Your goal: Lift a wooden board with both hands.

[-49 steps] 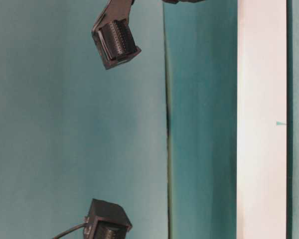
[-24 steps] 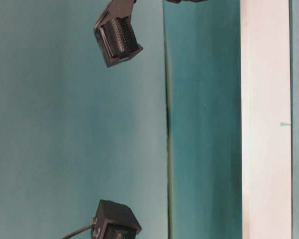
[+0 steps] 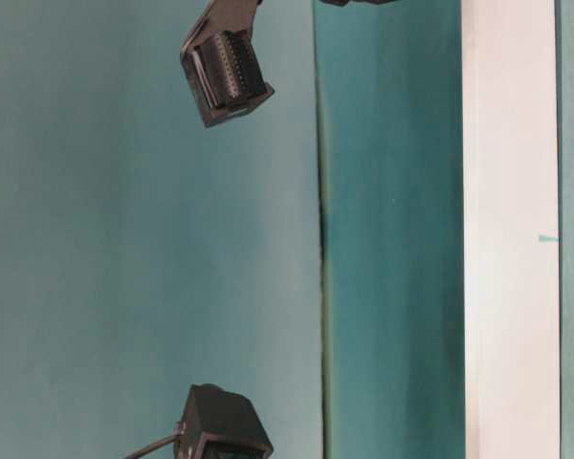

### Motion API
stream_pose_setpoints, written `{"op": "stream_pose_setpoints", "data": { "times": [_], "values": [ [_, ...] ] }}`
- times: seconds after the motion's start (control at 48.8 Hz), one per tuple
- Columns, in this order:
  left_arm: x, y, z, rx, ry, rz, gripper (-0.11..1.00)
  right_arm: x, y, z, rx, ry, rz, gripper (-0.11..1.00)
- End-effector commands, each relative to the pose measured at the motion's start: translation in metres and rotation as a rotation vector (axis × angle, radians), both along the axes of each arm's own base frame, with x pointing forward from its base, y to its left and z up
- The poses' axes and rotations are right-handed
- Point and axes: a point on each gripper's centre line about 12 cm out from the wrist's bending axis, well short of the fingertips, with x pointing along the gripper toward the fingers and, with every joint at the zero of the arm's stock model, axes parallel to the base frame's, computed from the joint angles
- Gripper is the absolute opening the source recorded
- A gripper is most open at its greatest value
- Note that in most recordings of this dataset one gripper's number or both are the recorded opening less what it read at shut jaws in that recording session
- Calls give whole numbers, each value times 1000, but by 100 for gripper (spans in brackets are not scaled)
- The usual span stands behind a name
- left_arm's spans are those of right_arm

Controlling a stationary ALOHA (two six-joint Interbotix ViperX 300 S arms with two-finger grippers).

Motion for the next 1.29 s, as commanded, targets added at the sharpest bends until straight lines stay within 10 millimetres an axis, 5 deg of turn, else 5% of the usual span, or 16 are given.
{"op": "stream_pose_setpoints", "data": {
  "times": [0.0, 0.143, 0.369, 0.43, 0.635, 0.696, 0.819, 0.983, 1.27],
  "values": [
    [8, 1, 7, 10, -45, -16, 17, -3, 0, -9, 14, 22, -28, 21],
    [7, 1, 7, 8, -45, -13, 17, -2, 1, -8, 28, 17, -40, 24],
    [7, 1, 10, -4, -55, 15, 18, -2, 2, -7, 37, 18, -67, 83],
    [5, 1, 11, -4, -58, 12, 30, -2, 2, -6, 38, 14, -72, 92],
    [2, 0, 17, -9, -77, 18, 88, 1, -1, 0, 26, -35, -64, 92],
    [2, 0, 22, -7, -91, 13, 97, 3, -2, 5, 15, -61, -53, 92],
    [7, -1, 42, -7, -155, 6, 98, 7, -6, 24, 0, -134, -51, 92],
    [7, 0, 93, -9, -318, 4, 99, 7, -16, 67, -7, -270, -78, 92],
    [-24, 4, 169, -11, -592, 13, 99, -15, -24, 155, -52, -600, -61, 92]
  ]
}}
